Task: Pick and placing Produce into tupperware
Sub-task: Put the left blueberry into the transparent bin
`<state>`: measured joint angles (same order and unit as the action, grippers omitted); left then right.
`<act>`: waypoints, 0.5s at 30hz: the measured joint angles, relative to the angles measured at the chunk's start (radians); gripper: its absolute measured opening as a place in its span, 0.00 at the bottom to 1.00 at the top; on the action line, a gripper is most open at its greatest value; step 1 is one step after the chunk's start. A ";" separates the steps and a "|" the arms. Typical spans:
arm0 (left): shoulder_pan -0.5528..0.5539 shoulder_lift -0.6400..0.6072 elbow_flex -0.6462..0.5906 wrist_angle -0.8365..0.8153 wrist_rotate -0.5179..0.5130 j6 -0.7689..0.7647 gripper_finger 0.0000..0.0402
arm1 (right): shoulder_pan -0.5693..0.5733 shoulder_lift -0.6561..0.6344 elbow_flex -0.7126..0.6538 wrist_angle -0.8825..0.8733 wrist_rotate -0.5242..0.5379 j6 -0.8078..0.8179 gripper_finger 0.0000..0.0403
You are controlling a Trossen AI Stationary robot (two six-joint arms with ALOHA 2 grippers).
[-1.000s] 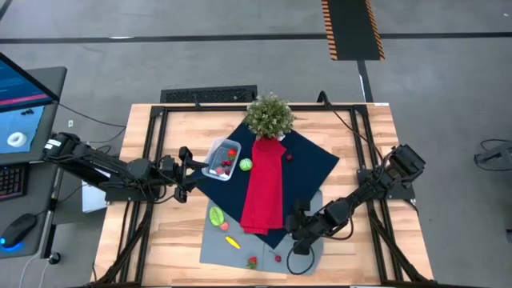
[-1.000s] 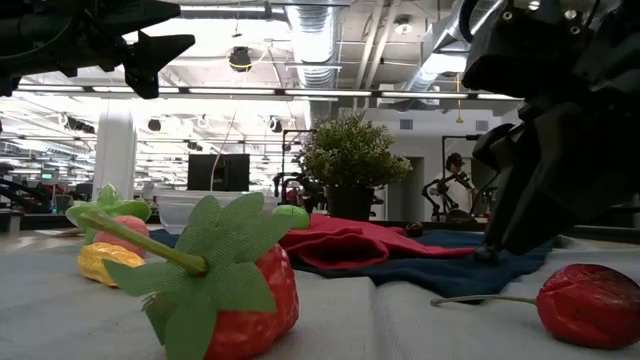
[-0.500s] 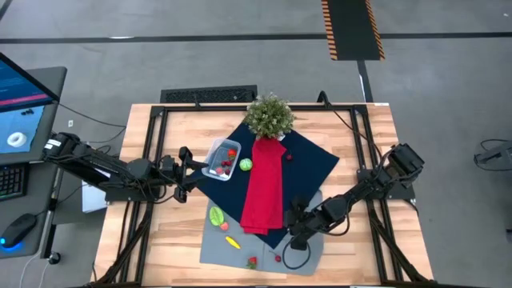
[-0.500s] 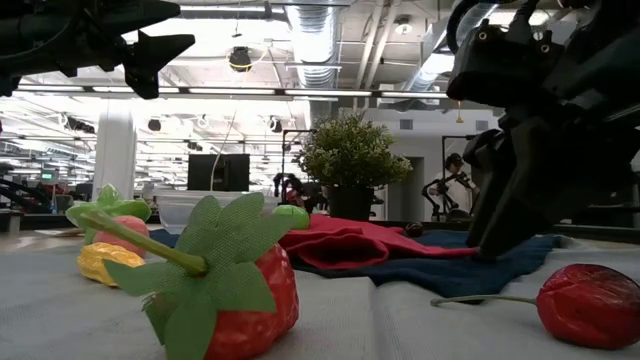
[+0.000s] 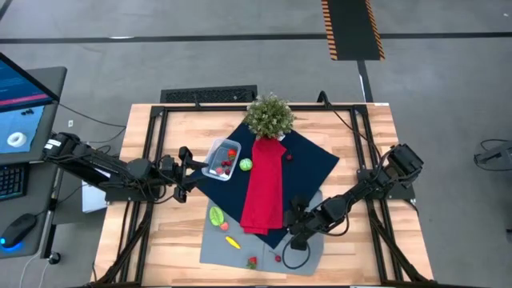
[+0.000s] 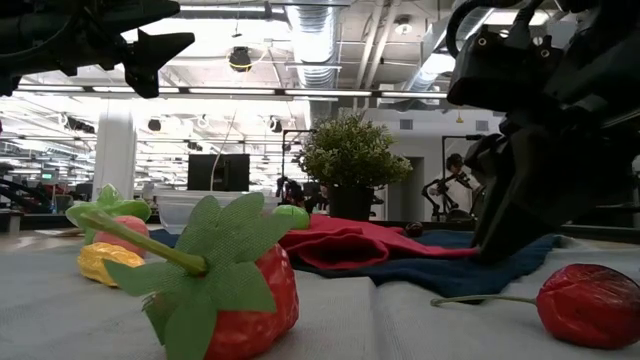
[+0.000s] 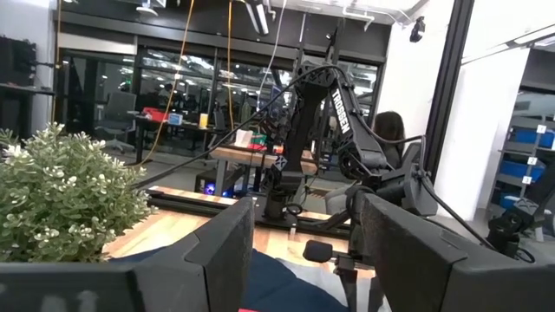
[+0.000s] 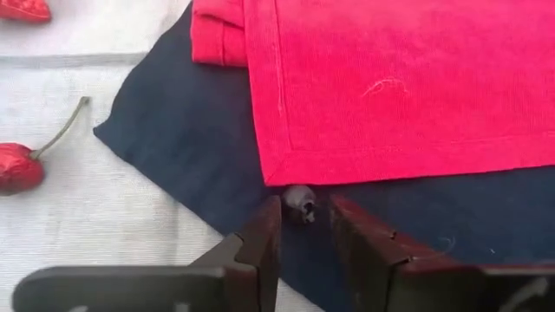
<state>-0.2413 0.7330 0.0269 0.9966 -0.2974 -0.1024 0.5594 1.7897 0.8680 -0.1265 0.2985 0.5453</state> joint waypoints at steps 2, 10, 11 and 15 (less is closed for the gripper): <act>0.000 0.000 0.000 0.000 0.000 0.000 0.51 | -0.003 0.000 0.000 0.000 -0.002 0.000 0.28; 0.000 0.000 0.000 0.000 -0.001 0.000 0.51 | -0.013 -0.001 0.000 0.002 -0.008 0.024 0.19; 0.000 0.000 0.000 0.000 -0.001 0.000 0.51 | -0.013 -0.001 0.000 0.003 -0.008 0.027 0.17; 0.000 0.000 0.000 0.000 -0.001 0.000 0.51 | -0.014 -0.002 0.000 0.003 -0.011 0.027 0.11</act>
<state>-0.2415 0.7330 0.0269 0.9966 -0.2984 -0.1024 0.5451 1.7874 0.8684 -0.1230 0.2872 0.5722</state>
